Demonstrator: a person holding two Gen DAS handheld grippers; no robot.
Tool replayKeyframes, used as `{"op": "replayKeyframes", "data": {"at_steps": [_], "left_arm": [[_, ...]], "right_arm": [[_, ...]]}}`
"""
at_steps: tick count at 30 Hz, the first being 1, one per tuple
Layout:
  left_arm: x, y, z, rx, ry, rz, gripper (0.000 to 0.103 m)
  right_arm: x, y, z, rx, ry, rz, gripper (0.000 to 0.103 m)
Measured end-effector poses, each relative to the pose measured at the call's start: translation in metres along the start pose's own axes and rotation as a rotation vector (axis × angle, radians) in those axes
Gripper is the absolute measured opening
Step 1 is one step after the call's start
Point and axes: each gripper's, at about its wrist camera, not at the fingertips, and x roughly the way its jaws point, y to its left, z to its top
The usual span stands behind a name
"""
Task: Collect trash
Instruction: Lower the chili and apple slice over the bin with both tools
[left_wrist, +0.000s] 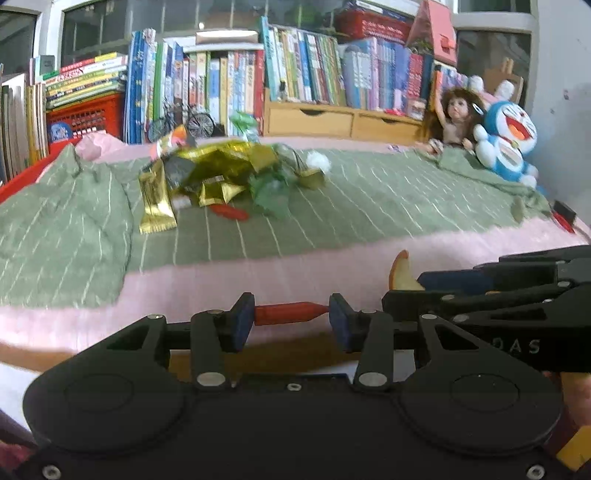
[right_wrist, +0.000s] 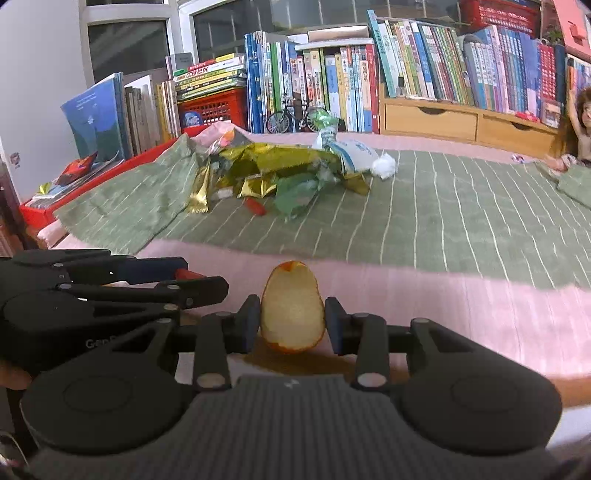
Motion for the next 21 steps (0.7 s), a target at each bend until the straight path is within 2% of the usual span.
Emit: {"op": "replayKeyframes", "data": {"at_steps": [10, 17, 21], "left_arm": [[-0.010, -0.012, -0.036, -0.005, 0.104, -0.019, 0.042], [0.014, -0.012, -0.057, -0.002, 0.238, -0.041, 0.042], [0.030, -0.010, -0.069, 0.018, 0.286, -0.011, 0.042]], "right_arm": [[-0.016, 0.003, -0.038, 0.044, 0.097, -0.006, 0.043], [0.001, 0.000, -0.062, 0.051, 0.210, -0.042, 0.043], [0.012, -0.008, -0.074, 0.083, 0.276, -0.052, 0.043]]}}
